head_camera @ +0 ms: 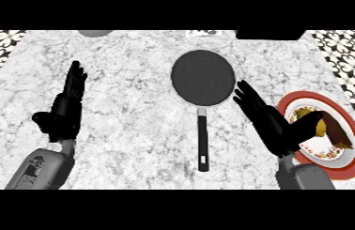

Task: Pick the lemon from the plate and place it in the pan

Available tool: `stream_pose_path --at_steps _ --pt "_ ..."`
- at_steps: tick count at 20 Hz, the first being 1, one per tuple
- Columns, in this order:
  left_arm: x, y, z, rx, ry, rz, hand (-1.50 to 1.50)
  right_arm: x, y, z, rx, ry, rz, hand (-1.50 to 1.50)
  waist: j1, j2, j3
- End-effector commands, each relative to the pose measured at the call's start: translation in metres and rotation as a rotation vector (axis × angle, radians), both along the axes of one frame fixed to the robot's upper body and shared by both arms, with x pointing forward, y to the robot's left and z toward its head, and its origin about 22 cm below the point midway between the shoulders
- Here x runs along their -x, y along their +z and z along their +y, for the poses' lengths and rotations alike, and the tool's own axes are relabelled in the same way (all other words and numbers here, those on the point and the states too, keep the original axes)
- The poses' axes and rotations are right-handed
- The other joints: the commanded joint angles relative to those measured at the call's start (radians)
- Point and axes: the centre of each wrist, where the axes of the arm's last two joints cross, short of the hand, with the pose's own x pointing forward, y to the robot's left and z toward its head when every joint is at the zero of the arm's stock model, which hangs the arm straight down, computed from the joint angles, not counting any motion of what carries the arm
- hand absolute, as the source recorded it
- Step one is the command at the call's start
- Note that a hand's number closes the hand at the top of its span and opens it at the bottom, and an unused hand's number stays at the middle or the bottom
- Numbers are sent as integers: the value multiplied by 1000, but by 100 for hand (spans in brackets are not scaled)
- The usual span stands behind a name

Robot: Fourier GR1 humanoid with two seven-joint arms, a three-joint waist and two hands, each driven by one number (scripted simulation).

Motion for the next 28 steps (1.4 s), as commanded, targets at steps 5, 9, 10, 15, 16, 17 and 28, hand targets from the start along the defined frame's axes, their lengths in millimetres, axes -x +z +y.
stream_pose_path --at_steps 5,9,10,15,16,17,28 --pt "30 -25 39 -186 -19 228 0 -43 68 -124 165 -450 -193 -150 20 28 30" --pt "48 -41 39 -179 -17 325 0 -2 49 -205 477 -909 -14 -150 -39 20 29" --pt "52 -41 37 -176 -35 344 0 -1 52 -217 454 -975 31 -150 -20 20 29" --pt "62 -22 33 -190 -73 346 0 36 68 -256 820 -821 156 -150 -3 15 28" --pt "66 -23 44 -218 -70 350 0 36 70 -256 906 -762 172 -150 4 16 27" --pt "64 -36 26 -180 -61 359 0 33 83 -261 983 -714 191 -150 -1 21 26" --pt "68 -20 33 -188 -94 358 0 -22 144 -233 1055 -307 282 -150 27 24 27"
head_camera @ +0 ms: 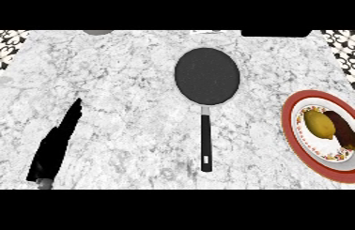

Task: Pick the lemon from the plate and place it in the pan

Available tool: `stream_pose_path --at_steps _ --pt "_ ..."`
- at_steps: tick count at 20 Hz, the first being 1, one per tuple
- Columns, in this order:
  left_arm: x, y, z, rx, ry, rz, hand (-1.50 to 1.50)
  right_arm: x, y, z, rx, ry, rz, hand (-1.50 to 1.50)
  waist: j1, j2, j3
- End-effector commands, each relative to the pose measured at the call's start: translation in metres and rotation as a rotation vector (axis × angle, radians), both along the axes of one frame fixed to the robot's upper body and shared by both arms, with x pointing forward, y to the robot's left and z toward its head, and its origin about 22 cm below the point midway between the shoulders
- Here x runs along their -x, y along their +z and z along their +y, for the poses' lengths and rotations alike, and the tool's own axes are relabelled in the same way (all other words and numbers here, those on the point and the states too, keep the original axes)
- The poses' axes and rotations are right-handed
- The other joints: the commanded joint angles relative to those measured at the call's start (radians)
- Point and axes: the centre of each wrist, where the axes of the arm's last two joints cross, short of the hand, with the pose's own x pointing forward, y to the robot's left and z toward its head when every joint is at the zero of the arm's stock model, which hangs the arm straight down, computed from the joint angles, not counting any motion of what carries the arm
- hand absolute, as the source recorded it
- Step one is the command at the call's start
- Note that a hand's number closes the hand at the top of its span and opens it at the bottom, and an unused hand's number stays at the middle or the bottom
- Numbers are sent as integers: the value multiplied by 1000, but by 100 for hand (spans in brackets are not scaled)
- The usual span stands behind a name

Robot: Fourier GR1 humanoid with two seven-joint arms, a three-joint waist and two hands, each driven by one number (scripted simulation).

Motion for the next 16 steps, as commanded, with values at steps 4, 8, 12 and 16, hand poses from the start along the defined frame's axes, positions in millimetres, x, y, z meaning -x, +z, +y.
stream_pose_path --at_steps 4,8,12,16 --pt "-4 3 -15 3 -19 0 0 -39 21 34 46 125 191 -150 2 2 0" --pt "-3 11 0 -10 -9 -5 0 -67 20 56 30 92 247 -150 2 1 0" --pt "10 5 -2 4 6 -15 0 -75 6 67 41 132 357 -150 -1 0 1" --pt "-11 16 -7 -7 12 -1 0 -91 23 76 119 162 439 -150 -5 1 0"
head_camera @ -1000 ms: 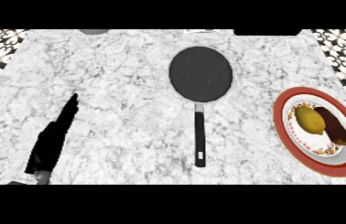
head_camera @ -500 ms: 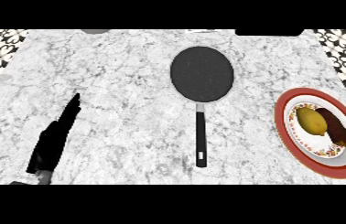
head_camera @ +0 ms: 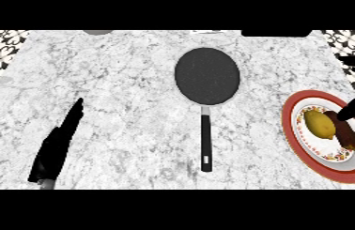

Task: Pick the lemon from the plate and place it in the pan

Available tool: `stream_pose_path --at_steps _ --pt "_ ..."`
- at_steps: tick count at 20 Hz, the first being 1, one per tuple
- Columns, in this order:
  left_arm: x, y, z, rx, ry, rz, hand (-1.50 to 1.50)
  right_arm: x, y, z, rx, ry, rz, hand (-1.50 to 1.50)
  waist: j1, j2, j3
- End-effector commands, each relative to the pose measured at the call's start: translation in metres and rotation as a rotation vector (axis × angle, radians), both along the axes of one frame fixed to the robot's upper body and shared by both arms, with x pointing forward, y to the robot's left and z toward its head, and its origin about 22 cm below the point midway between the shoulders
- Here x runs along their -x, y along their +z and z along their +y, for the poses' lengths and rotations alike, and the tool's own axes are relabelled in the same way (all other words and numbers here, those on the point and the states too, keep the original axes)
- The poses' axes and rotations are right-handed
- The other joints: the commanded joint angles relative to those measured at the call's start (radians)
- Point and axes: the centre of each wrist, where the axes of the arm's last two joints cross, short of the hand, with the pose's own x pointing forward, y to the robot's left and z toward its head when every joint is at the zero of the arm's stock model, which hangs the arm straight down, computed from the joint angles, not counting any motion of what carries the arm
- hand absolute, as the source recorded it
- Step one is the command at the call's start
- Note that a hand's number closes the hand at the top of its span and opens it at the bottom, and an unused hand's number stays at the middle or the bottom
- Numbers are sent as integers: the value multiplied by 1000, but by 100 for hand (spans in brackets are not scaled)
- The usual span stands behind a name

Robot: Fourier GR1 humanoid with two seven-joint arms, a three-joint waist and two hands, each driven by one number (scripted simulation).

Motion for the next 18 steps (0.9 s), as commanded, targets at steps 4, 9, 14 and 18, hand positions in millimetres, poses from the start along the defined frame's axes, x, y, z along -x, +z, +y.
stream_pose_path --at_steps 4,9,14,18 --pt "-6 11 1 -23 -19 -15 0 -17 -36 19 111 60 228 -150 4 3 1" --pt "6 -7 13 -23 12 2 0 -25 -29 32 128 71 278 -150 -7 -1 0" --pt "-1 -4 -6 -5 11 -25 0 -26 -38 47 107 88 307 -150 -15 -3 0" --pt "-4 3 13 -15 2 1 0 -33 -63 52 179 71 351 -150 -7 1 0"
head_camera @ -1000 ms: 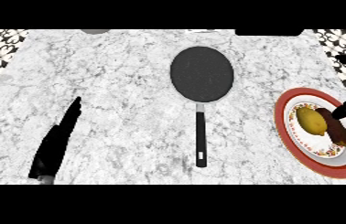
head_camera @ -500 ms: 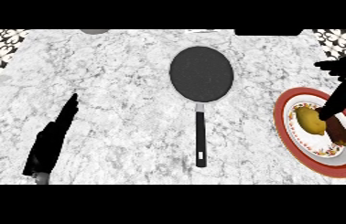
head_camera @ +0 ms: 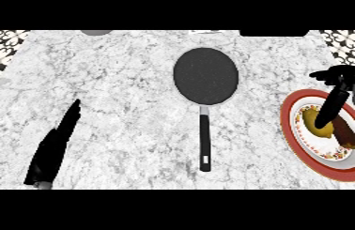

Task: Pick the lemon from the plate and place it in the pan

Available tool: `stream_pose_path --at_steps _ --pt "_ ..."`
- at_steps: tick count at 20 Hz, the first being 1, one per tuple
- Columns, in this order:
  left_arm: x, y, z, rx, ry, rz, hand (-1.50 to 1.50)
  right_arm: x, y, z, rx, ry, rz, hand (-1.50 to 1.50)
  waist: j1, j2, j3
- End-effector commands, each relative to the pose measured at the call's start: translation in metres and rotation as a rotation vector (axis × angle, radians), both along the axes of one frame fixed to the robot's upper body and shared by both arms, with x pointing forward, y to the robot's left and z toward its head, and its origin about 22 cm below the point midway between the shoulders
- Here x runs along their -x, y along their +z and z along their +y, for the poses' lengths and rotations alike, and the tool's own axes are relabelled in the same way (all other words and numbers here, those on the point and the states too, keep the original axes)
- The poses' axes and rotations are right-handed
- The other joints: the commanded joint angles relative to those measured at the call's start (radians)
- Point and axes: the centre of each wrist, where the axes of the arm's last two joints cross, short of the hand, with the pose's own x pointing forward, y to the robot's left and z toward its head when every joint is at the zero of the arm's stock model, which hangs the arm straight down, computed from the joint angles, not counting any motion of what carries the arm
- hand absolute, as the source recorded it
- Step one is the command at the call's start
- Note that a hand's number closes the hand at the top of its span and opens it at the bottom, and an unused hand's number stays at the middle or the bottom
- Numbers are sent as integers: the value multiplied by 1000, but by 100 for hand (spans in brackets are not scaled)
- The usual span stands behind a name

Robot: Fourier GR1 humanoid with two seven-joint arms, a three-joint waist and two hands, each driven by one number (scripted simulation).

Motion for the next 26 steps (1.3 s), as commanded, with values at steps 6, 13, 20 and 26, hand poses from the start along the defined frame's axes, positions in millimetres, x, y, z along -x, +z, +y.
stream_pose_path --at_steps 6,13,20,26 --pt "0 -17 -5 19 1 9 0 2 -14 6 82 -20 94 -150 -6 -1 0" --pt "-6 -4 16 -12 9 -18 0 -4 -44 19 88 -21 128 -150 -1 1 0" --pt "11 -7 -6 -5 -7 1 0 8 -52 3 99 -33 138 -150 -4 -1 0" --pt "5 -13 8 -5 17 -5 0 20 -88 -6 98 -25 150 -150 -3 0 0"
